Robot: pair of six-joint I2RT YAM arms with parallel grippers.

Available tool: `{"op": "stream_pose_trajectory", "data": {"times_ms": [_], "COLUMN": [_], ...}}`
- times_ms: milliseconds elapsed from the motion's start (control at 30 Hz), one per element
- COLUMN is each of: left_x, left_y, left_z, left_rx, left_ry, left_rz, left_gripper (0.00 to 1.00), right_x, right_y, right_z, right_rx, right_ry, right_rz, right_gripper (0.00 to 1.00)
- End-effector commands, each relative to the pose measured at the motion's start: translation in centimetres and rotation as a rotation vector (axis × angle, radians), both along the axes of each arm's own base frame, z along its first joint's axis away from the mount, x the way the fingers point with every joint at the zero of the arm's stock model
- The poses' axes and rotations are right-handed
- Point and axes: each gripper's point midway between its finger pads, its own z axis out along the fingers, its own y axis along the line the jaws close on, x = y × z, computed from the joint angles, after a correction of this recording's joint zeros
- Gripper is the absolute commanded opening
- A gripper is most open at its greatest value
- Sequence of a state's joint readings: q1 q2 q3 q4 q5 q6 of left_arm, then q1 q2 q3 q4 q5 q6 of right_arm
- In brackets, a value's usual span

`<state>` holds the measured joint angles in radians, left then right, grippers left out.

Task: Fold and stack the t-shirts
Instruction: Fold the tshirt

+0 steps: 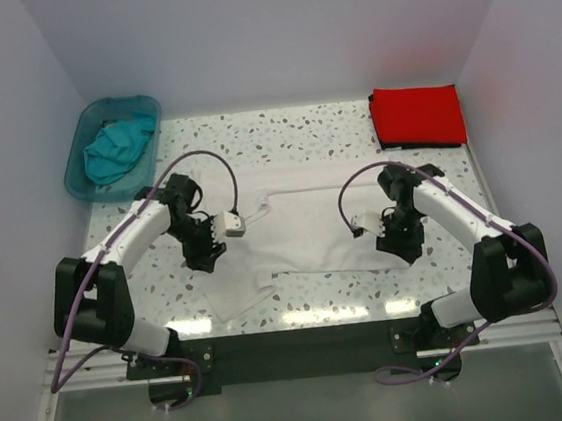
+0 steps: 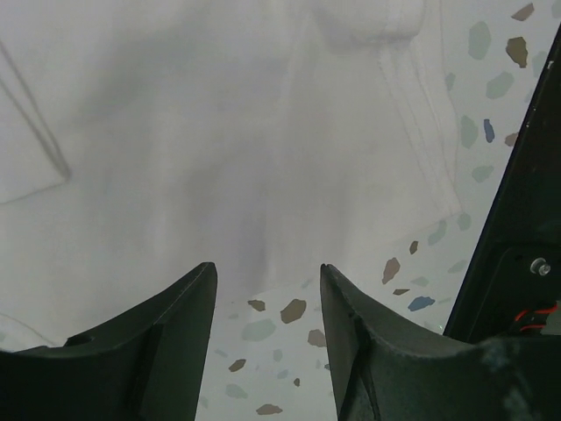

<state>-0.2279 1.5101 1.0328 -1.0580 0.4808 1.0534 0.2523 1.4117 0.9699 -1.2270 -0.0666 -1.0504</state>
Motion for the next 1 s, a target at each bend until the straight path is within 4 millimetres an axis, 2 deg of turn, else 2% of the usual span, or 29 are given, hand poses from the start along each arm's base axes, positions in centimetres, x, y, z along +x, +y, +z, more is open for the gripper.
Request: {"op": "stream_pose_trajectory", "data": {"times_ms": [0,100,200,300,433,633,833,967], "left_x": [-1.1,-3.4,-5.9,-8.0,-9.6,-11.1,-11.2,-11.2], "left_y": [-0.7,-2.1,-3.2,-3.4,-2.4,-2.3,-2.8,-2.9], "left_z": [0.3,-0.1,-1.1,-2.5,-4.0,-4.6,-5.4,-6.2], "left_rx": [-0.009,-0.005,0.031,0.089,0.18,0.215,0.236,0.234], "left_ry": [-0.076,-0.097,-0.087,-0.089,-0.1,-0.112,-0.131,-0.141], "left_rz": [-0.104,-0.185,-0.261,-0.324,-0.376,-0.442,-0.452,-0.449], "left_gripper": [0.56,0.56,0.56,0.56,0.56,0.6,0.61,0.59], "right_x": [1.6,2.7,2.4,2.3,2.0,1.1,1.0,0.7], "right_y": [0.9,1.7,2.1,2.1,2.4,2.2,1.3,0.8], "right_z": [0.0,-1.7,-3.2,-4.3,-4.9,-5.9,-7.3,-7.9], "right_rx": [0.022,0.029,0.015,-0.001,-0.01,-0.041,-0.088,-0.11], "right_ry": [-0.071,-0.133,-0.139,-0.151,-0.16,-0.161,-0.178,-0.183], "right_rz": [-0.059,-0.087,-0.091,-0.091,-0.071,-0.046,-0.038,-0.038], "right_gripper": [0.43,0.44,0.44,0.44,0.44,0.43,0.42,0.36]}}
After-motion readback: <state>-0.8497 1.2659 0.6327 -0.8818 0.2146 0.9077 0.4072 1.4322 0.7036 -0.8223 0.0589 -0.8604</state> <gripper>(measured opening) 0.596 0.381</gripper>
